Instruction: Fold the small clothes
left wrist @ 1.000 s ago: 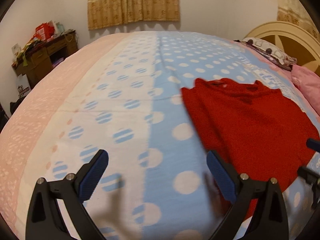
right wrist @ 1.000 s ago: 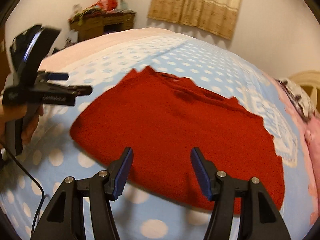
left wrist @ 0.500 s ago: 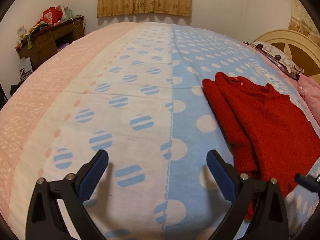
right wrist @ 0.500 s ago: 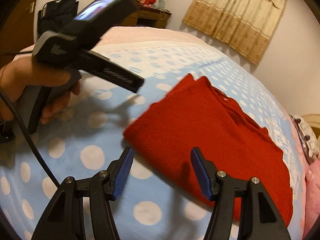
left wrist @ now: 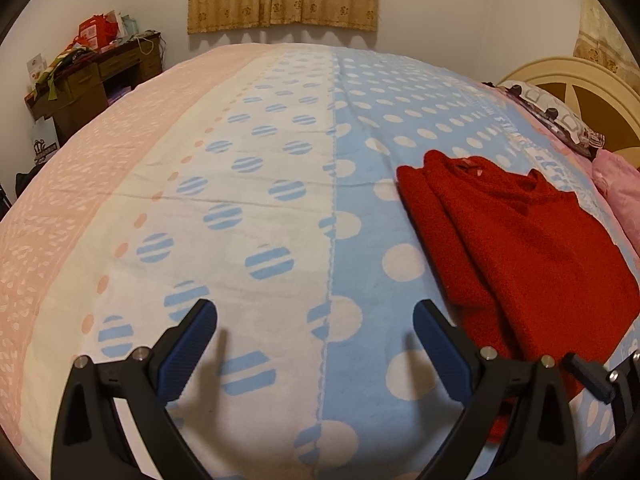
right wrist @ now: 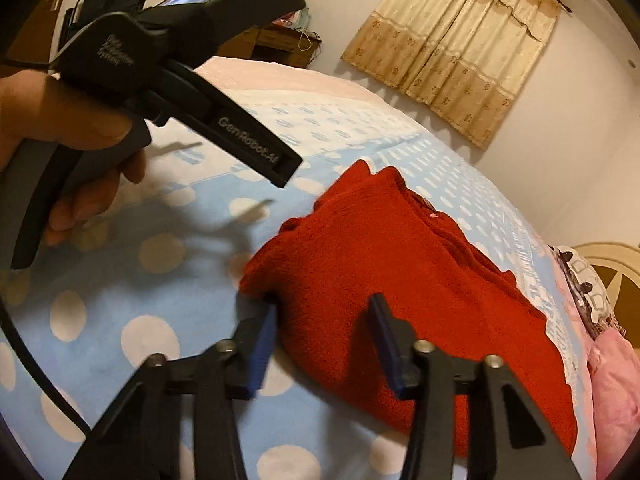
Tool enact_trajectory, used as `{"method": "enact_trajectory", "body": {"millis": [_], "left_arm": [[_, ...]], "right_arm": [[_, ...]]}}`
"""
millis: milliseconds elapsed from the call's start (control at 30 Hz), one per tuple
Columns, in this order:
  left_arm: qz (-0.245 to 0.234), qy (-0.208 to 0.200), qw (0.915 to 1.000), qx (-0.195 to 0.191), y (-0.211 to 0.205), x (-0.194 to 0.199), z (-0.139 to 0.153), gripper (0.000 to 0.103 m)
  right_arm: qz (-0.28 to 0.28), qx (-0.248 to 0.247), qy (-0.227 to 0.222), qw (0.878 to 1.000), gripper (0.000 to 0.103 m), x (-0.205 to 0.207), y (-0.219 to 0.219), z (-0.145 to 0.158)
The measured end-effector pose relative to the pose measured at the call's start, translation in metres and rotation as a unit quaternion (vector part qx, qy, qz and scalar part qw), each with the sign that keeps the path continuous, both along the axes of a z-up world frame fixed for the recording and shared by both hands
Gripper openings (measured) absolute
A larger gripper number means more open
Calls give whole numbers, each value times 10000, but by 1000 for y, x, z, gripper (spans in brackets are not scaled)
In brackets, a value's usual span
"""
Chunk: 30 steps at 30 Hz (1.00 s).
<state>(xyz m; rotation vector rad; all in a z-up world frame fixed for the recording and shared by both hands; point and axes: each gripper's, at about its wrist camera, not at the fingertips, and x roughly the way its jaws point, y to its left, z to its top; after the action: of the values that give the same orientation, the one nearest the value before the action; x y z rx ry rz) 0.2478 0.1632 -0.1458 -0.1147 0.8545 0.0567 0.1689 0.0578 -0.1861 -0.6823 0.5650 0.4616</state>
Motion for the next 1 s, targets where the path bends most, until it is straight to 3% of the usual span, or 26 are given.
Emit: {"method": "enact_trajectory", "body": {"millis": [133, 333, 733, 867, 1000], "left_arm": [[-97, 26, 9999, -89, -4, 5, 0, 101], [-430, -110, 9969, -657, -11, 17, 8, 101], [-888, 28, 9896, -1128, -39, 66, 5, 99], [-777, 213, 9881, -1312, -36, 85, -7, 79], [-658, 90, 9842, -1640, -26, 88, -9, 72]], "right_arm": [[79, -156, -148, 9997, 37, -6, 6, -5], [131, -201, -75, 9997, 37, -9, 8, -6], [176, -100, -9, 9998, 39, -7, 5, -6], [185, -139, -88, 9997, 39, -6, 6, -6], [207, -114, -46, 9997, 36, -4, 6, -7]]}}
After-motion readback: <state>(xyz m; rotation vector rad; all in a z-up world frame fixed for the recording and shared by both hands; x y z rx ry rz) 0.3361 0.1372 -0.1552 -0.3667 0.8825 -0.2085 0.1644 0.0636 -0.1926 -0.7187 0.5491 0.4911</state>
